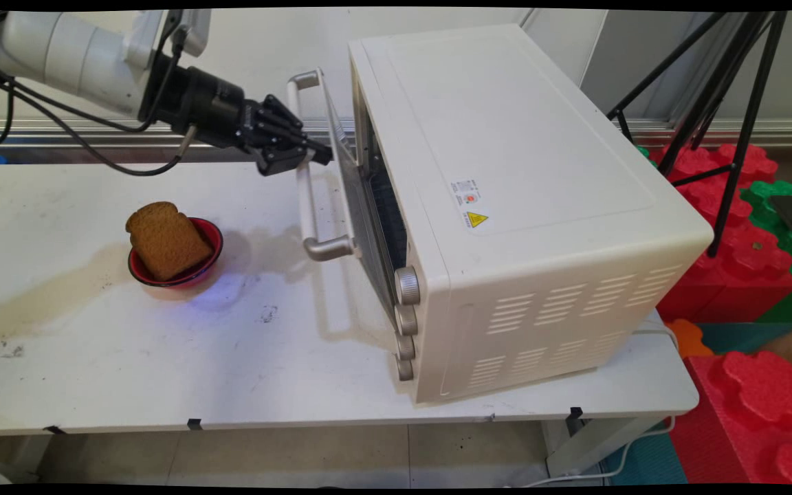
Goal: Open the oven
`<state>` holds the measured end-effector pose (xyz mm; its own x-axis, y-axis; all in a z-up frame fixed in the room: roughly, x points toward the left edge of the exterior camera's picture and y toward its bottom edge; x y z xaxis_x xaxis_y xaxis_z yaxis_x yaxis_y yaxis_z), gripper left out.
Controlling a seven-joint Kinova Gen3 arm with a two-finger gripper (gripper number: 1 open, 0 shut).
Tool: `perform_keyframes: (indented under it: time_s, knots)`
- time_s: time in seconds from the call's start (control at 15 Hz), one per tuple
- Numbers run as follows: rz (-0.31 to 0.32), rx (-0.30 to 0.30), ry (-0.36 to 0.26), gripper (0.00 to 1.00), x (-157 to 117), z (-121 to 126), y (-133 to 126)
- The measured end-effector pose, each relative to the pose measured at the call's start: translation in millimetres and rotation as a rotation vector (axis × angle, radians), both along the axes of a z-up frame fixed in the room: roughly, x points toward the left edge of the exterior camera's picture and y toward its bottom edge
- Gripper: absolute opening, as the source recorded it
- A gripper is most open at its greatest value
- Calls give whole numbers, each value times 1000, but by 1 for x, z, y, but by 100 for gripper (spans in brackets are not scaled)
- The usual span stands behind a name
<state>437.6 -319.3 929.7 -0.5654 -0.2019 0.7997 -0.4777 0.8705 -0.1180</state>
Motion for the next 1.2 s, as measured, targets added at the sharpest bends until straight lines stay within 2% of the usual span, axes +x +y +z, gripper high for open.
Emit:
perform_keyframes:
  time_s: [0.6,1.2]
  knots:
    - [-7,41,-99,0,33,-23,11]
    - [-4,70,-156,0,50,-49,14]
